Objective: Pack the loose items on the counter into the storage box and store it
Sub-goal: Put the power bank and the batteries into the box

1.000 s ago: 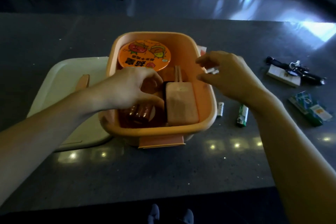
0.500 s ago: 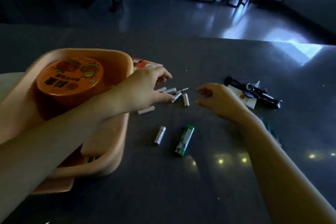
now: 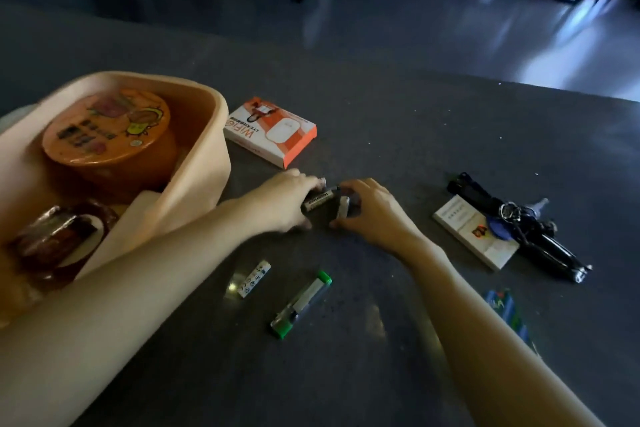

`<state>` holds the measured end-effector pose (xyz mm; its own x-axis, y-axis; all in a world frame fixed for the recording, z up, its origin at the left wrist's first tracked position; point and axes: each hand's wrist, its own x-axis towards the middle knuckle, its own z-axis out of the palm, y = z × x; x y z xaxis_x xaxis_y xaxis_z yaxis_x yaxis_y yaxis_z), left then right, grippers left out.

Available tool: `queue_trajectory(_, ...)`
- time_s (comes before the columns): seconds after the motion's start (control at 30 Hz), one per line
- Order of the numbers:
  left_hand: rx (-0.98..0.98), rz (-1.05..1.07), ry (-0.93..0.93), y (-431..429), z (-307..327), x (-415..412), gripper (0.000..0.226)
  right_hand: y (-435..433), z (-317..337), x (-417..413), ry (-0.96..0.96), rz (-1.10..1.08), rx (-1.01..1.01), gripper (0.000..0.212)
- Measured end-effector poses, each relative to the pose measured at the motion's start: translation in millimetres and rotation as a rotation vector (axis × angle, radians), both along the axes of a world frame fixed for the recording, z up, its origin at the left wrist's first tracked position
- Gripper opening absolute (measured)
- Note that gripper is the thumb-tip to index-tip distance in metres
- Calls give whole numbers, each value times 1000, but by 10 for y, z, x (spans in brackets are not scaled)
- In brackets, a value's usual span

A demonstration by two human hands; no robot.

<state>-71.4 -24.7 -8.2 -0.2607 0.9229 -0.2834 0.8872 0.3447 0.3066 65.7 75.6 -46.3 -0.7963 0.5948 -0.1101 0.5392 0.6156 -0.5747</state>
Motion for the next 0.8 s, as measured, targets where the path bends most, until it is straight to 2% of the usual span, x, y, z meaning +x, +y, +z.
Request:
queue_trajectory(0.27,52,56,-44,91,-181,17,65,134,-42,-61,105,-33,-114,60)
queue_trajectory(0.37,22,74,-76,114,-174,-16,72,150,-2,-92,114,-18,-177,57)
queue_trajectory(0.47,29,88,-139,109,-171,-31,79,229,46,-83,125,-38,-152,45)
queue_trajectory(0.8,129,15,-175,152,-217,-2,54,484,123,-179,150,-52,-94,35)
